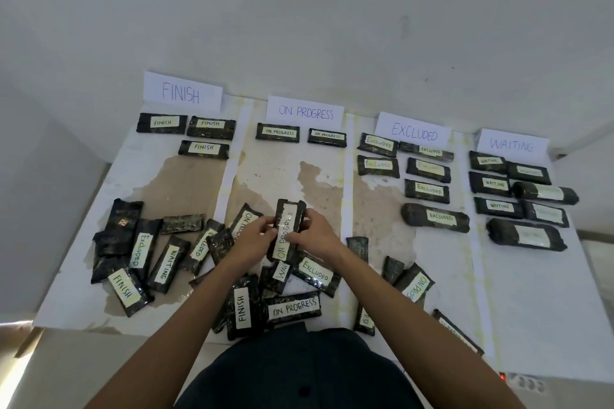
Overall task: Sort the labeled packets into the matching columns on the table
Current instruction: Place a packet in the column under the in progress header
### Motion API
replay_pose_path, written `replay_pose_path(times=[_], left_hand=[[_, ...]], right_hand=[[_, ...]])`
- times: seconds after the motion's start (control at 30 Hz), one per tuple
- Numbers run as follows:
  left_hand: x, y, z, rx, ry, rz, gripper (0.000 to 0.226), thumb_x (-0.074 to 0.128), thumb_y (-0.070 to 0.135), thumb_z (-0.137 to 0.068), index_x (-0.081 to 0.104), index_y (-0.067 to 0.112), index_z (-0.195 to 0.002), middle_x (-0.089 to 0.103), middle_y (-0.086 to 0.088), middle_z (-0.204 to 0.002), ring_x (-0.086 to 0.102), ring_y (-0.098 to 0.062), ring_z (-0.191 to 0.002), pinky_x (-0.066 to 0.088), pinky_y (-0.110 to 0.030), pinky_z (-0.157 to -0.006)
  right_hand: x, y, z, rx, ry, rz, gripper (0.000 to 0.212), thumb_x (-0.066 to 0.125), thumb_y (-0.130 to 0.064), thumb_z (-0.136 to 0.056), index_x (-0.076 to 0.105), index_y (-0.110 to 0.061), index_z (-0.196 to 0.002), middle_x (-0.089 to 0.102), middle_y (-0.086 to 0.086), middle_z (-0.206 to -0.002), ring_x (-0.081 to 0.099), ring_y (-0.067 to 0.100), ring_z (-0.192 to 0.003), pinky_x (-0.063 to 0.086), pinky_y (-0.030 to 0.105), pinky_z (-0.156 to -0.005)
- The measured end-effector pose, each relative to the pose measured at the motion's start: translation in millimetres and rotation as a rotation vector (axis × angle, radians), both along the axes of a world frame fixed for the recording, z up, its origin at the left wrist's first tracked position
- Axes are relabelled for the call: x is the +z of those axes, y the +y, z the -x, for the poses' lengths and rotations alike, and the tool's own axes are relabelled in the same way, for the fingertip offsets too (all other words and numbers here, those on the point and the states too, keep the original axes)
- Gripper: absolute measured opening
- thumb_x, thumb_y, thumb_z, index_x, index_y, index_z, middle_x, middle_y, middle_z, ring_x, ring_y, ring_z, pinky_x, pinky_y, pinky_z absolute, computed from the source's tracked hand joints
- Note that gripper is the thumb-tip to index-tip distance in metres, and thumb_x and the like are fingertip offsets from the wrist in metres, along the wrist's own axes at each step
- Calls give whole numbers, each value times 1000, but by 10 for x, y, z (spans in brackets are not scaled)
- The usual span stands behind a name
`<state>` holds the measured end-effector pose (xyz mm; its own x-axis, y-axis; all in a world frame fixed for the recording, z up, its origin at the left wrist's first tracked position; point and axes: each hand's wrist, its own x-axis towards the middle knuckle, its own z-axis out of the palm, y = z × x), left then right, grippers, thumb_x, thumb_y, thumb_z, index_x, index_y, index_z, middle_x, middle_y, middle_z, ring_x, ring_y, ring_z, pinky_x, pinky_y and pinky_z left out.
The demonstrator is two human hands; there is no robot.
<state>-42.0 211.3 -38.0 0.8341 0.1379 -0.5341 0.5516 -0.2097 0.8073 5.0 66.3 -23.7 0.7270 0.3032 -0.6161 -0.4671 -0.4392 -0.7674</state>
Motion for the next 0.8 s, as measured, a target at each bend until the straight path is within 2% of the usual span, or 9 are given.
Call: replay_pose_path(times=[0.1, 0.13, 0.2, 0.27, 0.37, 0.5, 0.6, 0.7, 0.8], left_hand=[[9, -31, -85, -72, -38, -87, 30, 40, 10, -97, 55, 12, -123, 62, 2, -93, 58, -10, -78, 50, -29, -67], [18, -33, -115, -90, -54, -113, 31, 39, 9, -97, 54, 11, -124, 61, 4, -89, 55, -10, -72, 48, -28, -62], [74, -14, -165, -155, -88, -176, 32, 37, 6, -98, 54, 11, -125, 60, 1, -87, 49, -7, -64, 41, -22, -56], [117, 43, -227, -242, -127, -229, 35, 36, 4, -97, 55, 12, -126, 63, -7, -102, 52, -8, -73, 40, -21, -62], [144, 160, -358, -364, -152, -297, 37, 36, 3, -97, 57, 14, -125, 62, -10, -119, 55, -21, -101, 42, -30, -82], [177, 234, -565, -420, -161, -332, 35, 38, 6, -97, 57, 14, -125, 60, -9, -124, 54, -23, -108, 40, -28, -86], [209, 214, -751, -351, -168, -357, 34, 46, 14, -95, 54, 14, -128, 58, -9, -121, 53, -21, -107, 38, -25, -87], [186, 167, -973, -248, -162, -379, 41, 51, 17, -93, 46, 14, -133, 52, -12, -123, 50, -23, -112, 38, -27, -93], [161, 86, -1231, -160, -108, -320, 50, 52, 19, -93, 37, 10, -140, 46, -11, -133, 51, -22, -113, 39, -26, -90]], right_hand=[[82, -65, -21, 6, -121, 51, 71, 74, -11, -77, 35, -15, -137, 57, 0, -108, 62, 15, -90, 55, 24, -70], [110, -85, -40, 48, -215, 92, 83, 76, -15, -75, 28, -18, -142, 50, 0, -116, 58, 15, -96, 52, 21, -71], [126, -128, -113, 263, -468, 249, 97, 78, -21, -70, 19, -22, -148, 34, 2, -131, 46, 19, -112, 50, 30, -86], [122, -150, -196, 543, -720, 438, 92, 77, -25, -69, 26, -22, -146, 29, 4, -140, 37, 25, -121, 43, 39, -98], [138, -114, -315, 798, -925, 588, 70, 73, -25, -75, 42, -19, -138, 41, 7, -135, 37, 29, -119, 38, 42, -98], [157, -52, -458, 809, -1026, 631, 58, 69, -14, -76, 49, -10, -130, 48, 12, -122, 42, 31, -109, 41, 41, -89], [155, -80, -619, 722, -1017, 627, 52, 67, -8, -76, 51, -6, -126, 47, 14, -120, 42, 31, -106, 42, 40, -88], [123, -182, -870, 636, -920, 657, 56, 72, -19, -75, 49, -8, -125, 43, 12, -123, 40, 28, -108, 41, 37, -92], [58, -299, -1158, 606, -849, 715, 61, 72, -27, -78, 47, -9, -131, 43, 11, -124, 40, 28, -110, 41, 37, -95]])
